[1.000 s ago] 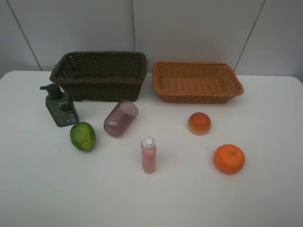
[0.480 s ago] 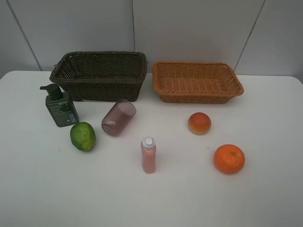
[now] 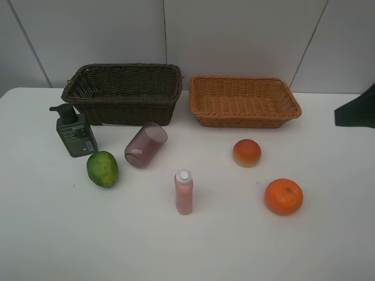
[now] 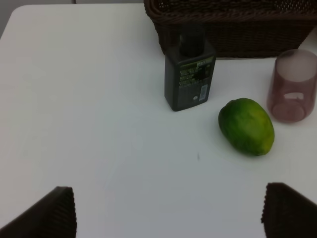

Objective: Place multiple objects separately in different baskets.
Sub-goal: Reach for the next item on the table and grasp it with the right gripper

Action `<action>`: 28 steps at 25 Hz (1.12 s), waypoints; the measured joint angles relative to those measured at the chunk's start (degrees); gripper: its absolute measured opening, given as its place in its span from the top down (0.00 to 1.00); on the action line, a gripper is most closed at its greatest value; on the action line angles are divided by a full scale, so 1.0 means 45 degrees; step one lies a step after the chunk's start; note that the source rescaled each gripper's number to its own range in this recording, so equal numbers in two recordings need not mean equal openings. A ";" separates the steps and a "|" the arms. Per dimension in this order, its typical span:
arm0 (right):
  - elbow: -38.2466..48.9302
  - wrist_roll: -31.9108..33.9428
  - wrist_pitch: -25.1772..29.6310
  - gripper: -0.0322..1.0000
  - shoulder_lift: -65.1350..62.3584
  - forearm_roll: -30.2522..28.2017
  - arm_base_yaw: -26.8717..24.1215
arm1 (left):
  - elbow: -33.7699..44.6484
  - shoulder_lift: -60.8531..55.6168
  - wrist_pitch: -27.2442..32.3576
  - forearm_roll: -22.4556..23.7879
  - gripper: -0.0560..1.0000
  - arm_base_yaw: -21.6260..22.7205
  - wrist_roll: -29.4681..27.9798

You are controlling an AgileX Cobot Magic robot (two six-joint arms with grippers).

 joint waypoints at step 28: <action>-0.5402 0.6179 -0.1420 0.00 1.2481 -0.3786 0.3859 | 0.0000 0.0000 0.0000 0.0000 0.05 0.0000 0.0000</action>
